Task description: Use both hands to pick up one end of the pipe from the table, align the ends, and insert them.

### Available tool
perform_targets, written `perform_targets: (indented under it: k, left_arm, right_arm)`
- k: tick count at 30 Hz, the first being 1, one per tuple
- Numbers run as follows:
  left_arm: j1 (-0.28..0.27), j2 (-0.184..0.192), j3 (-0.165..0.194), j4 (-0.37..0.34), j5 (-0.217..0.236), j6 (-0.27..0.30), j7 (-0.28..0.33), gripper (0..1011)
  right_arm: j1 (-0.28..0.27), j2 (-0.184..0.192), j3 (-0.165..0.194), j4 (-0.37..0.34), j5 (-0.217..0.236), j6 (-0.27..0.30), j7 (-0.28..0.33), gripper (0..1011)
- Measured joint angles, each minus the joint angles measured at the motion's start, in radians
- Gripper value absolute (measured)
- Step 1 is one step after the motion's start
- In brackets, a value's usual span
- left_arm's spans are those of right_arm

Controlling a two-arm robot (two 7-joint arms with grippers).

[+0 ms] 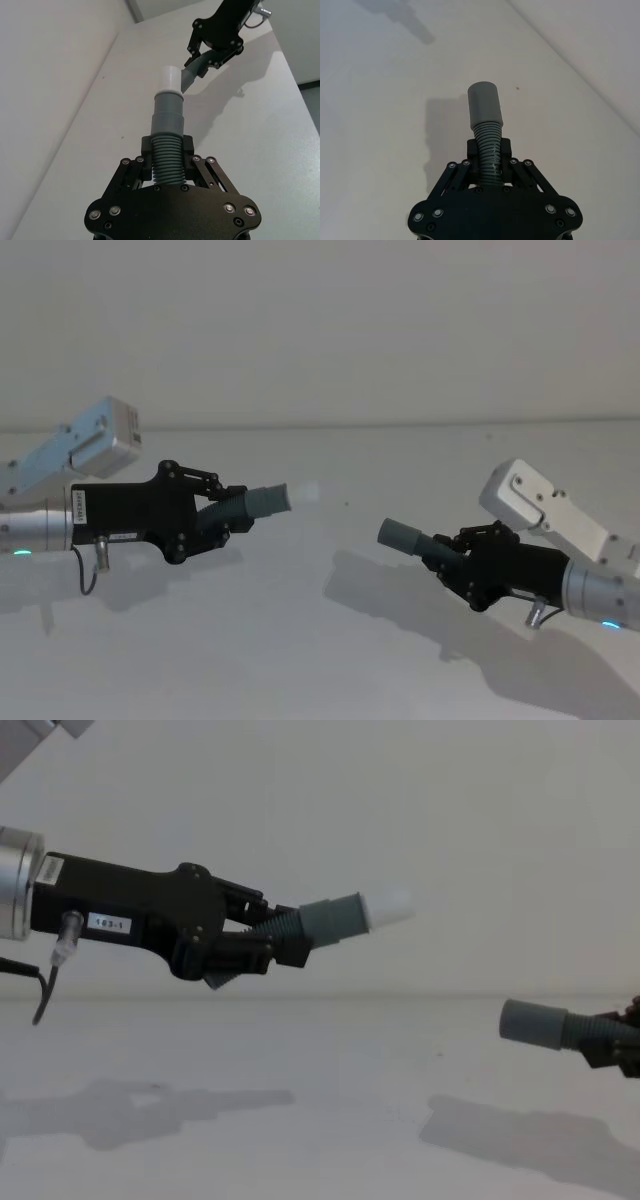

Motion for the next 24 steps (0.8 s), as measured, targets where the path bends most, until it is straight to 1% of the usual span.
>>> perform_targets:
  k: [1, 4, 5, 7, 8, 10, 11, 13, 15, 17, 21, 23, 24]
  left_arm:
    - [-0.003, -0.001, 0.003, 0.004, 0.003, -0.007, -0.004, 306]
    - [-0.008, -0.002, 0.007, 0.009, 0.008, -0.019, -0.01, 306]
    - [-0.008, -0.003, 0.008, 0.011, 0.008, -0.021, -0.01, 306]
    - [-0.011, -0.003, 0.011, 0.014, 0.011, -0.028, -0.014, 306]
    - [-0.012, -0.004, 0.012, 0.015, 0.012, -0.03, -0.015, 306]
    - [-0.013, -0.004, 0.013, 0.017, 0.013, -0.033, -0.017, 306]
    - [-0.014, -0.005, 0.015, 0.019, 0.014, -0.036, -0.018, 306]
    - [-0.016, -0.005, 0.016, 0.02, 0.016, -0.039, -0.02, 306]
    - [-0.017, -0.005, 0.017, 0.022, 0.017, -0.043, -0.022, 306]
    - [-0.018, -0.006, 0.018, 0.023, 0.018, -0.045, -0.022, 306]
    - [-0.02, -0.006, 0.02, 0.025, 0.02, -0.049, -0.025, 306]
    - [-0.02, -0.006, 0.02, 0.026, 0.02, -0.051, -0.025, 306]
    - [-0.02, -0.006, 0.02, 0.026, 0.021, -0.051, -0.026, 306]
  right_arm:
    - [0.003, 0.015, -0.004, -0.009, -0.014, -0.01, 0.011, 223]
    - [0.007, 0.037, -0.01, -0.023, -0.033, -0.024, 0.026, 223]
    - [0.011, 0.051, -0.014, -0.031, -0.047, -0.033, 0.036, 223]
    - [0.016, 0.067, -0.019, -0.041, -0.06, -0.042, 0.045, 223]
    - [0.021, 0.083, -0.024, -0.051, -0.076, -0.054, 0.055, 223]
    - [0.025, 0.096, -0.027, -0.06, -0.092, -0.066, 0.065, 223]
    - [0.031, 0.108, -0.031, -0.068, -0.109, -0.079, 0.073, 223]
    - [0.038, 0.121, -0.035, -0.077, -0.124, -0.092, 0.083, 223]
    - [0.05, 0.137, -0.041, -0.09, -0.149, -0.114, 0.096, 223]
    - [0.058, 0.146, -0.044, -0.098, -0.163, -0.126, 0.103, 223]
    - [0.089, 0.163, -0.054, -0.119, -0.208, -0.167, 0.127, 223]
    - [0.095, 0.164, -0.056, -0.121, -0.214, -0.172, 0.131, 223]
    - [0.115, 0.165, -0.063, -0.126, -0.234, -0.189, 0.143, 223]
